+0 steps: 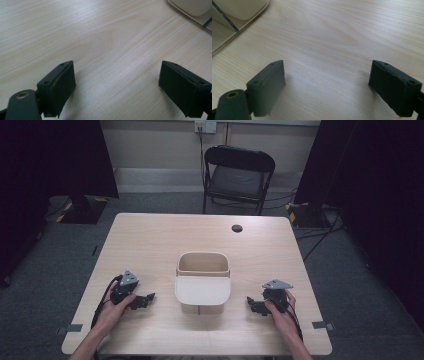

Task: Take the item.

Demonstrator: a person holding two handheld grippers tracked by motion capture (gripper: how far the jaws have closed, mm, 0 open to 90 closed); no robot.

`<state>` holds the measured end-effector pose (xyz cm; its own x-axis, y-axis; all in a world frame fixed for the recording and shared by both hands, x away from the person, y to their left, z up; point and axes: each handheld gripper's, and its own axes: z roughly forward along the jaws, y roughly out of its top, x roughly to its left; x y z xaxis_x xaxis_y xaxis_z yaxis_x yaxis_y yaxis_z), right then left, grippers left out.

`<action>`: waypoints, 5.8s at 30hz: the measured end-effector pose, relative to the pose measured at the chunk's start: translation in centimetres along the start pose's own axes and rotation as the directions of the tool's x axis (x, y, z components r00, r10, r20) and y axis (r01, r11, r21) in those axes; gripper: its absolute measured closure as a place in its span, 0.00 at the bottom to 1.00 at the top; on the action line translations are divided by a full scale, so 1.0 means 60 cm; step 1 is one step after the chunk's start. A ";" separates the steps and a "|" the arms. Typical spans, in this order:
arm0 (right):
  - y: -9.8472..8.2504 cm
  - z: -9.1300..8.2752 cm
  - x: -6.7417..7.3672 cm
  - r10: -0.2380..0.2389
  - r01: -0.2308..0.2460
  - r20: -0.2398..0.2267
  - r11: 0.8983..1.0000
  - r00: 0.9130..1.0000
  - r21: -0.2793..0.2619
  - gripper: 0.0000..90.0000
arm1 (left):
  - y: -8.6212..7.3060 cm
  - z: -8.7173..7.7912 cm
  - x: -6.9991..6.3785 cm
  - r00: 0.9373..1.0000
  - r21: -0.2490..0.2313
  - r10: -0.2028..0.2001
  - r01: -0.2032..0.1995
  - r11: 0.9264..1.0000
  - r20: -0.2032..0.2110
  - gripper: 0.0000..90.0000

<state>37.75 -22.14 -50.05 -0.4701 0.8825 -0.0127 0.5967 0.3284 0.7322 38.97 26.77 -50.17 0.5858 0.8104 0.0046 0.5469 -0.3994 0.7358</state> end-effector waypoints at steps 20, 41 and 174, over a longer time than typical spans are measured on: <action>0.003 -0.013 0.004 0.011 -0.011 -0.027 1.000 1.000 -0.016 0.16 | 0.000 0.000 0.000 1.000 -0.001 -0.003 0.003 1.000 -0.001 0.15; 0.019 -0.052 0.048 -0.049 0.030 -0.201 0.995 0.978 -0.097 0.22 | 0.000 0.000 0.001 1.000 0.003 -0.003 0.003 1.000 -0.004 0.13; 0.084 -0.087 0.136 -0.169 0.046 -0.362 0.945 0.917 -0.324 0.32 | 0.000 0.000 0.001 1.000 0.003 0.000 0.000 1.000 -0.003 0.13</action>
<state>33.52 -15.05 -42.88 -0.7673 0.6316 0.1109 0.3310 0.2419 0.9121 39.02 26.80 -50.18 0.5836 0.8120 0.0066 0.5490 -0.4005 0.7336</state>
